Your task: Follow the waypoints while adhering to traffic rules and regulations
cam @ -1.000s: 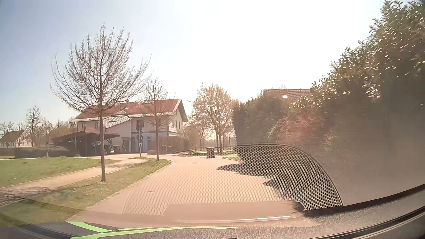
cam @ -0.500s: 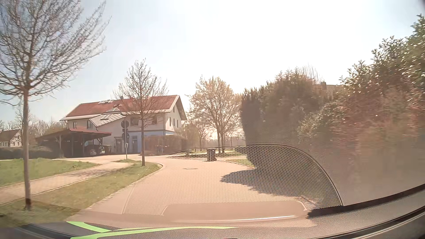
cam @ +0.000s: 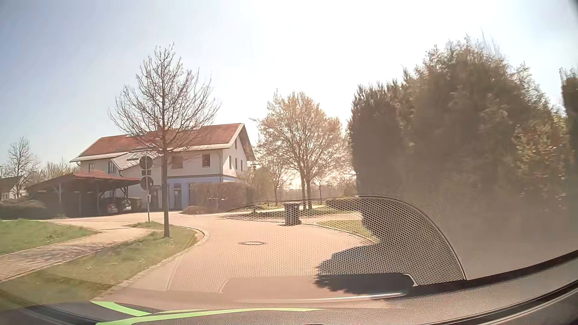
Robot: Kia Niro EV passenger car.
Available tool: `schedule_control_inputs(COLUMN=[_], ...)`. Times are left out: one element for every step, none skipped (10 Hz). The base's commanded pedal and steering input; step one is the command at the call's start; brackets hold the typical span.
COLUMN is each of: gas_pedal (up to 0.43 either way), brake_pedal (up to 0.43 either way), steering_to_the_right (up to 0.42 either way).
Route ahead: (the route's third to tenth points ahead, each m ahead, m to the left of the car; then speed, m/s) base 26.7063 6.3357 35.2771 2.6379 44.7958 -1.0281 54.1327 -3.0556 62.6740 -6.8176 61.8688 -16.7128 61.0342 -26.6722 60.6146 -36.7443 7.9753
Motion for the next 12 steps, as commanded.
schedule_control_inputs(gas_pedal=[0.000, 0.000, 0.000, 0.000, 0.000, 0.000, 0.000, 0.000, 0.000, 0.000, 0.000, 0.000], brake_pedal=[0.134, 0.140, 0.140, 0.140, 0.146, 0.146, 0.152, 0.152, 0.152, 0.152, 0.159, 0.159], steering_to_the_right=[-0.031, -0.036, -0.042, -0.050, -0.063, -0.080, -0.092, -0.099, -0.103, -0.107, -0.112, -0.120])
